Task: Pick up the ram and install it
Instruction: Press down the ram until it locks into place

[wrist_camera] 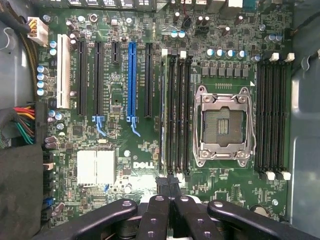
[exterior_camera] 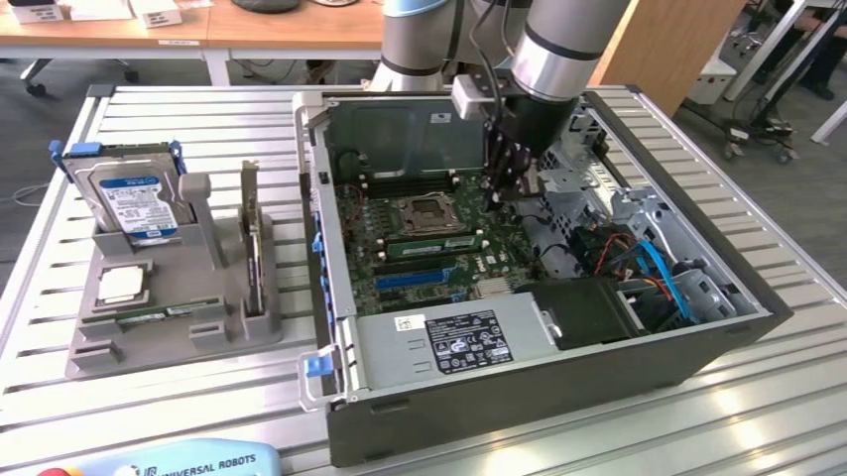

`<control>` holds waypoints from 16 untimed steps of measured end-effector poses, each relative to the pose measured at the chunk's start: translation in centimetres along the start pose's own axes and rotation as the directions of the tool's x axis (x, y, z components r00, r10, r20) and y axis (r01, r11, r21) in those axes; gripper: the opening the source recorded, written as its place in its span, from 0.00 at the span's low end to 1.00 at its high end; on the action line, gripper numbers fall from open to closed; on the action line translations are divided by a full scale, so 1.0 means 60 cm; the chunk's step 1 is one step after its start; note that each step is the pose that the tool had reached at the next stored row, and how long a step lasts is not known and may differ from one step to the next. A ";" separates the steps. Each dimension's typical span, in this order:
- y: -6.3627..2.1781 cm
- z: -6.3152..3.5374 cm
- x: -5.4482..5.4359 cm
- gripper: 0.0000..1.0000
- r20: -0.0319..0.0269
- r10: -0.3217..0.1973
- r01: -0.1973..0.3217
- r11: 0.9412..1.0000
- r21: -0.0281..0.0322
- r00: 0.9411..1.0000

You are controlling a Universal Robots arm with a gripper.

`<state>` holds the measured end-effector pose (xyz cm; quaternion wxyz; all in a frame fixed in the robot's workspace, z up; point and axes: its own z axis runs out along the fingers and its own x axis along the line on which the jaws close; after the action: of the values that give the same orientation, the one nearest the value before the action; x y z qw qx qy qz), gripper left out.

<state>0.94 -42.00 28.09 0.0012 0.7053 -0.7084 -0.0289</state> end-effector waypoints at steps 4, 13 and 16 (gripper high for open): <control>0.000 0.004 0.000 0.10 0.000 0.000 0.000 1.000 0.000 1.000; -0.001 0.013 0.000 0.10 0.000 0.000 0.000 1.000 0.000 1.000; -0.001 0.015 0.001 0.10 0.000 0.000 0.000 1.000 0.000 1.000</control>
<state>0.94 -42.00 27.16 0.0011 0.7053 -0.7084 -0.0289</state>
